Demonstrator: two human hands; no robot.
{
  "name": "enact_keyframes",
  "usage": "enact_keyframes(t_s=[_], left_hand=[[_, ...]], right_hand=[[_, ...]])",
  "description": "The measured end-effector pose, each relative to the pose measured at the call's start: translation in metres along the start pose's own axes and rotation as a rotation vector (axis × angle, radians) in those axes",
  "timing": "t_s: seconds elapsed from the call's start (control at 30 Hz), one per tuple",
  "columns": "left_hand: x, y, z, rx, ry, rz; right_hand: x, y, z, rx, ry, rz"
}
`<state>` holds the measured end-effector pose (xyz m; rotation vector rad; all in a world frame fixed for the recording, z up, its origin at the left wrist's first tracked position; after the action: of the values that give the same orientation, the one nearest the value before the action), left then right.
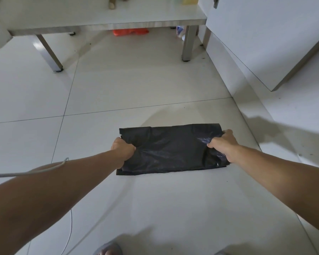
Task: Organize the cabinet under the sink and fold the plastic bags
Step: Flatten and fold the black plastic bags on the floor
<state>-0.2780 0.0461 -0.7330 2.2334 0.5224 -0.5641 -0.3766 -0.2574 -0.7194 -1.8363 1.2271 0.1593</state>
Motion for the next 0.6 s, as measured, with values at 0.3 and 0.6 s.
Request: enact_keyframes(t_s=[0.3, 0.6], left_hand=[[0.010, -0.003, -0.011, -0.122, -0.103, -0.049], [0.015, -0.003, -0.006, -0.108, -0.141, 0.086]], right_hand=[[0.006, 0.003, -0.004, 0.077, -0.128, 0.057], [0.007, 0.006, -0.007, 0.102, -0.138, 0.024]])
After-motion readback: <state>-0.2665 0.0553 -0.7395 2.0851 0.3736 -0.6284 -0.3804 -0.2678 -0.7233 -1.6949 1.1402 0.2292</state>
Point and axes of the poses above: each hand's wrist, its own x-axis towards the middle knuckle, its own z-axis out of the palm, y = z × x, the point moved 1 cm from there along x, towards the middle knuckle, and after that the axes turned 3 degrees about y, right-handed, at the moved point
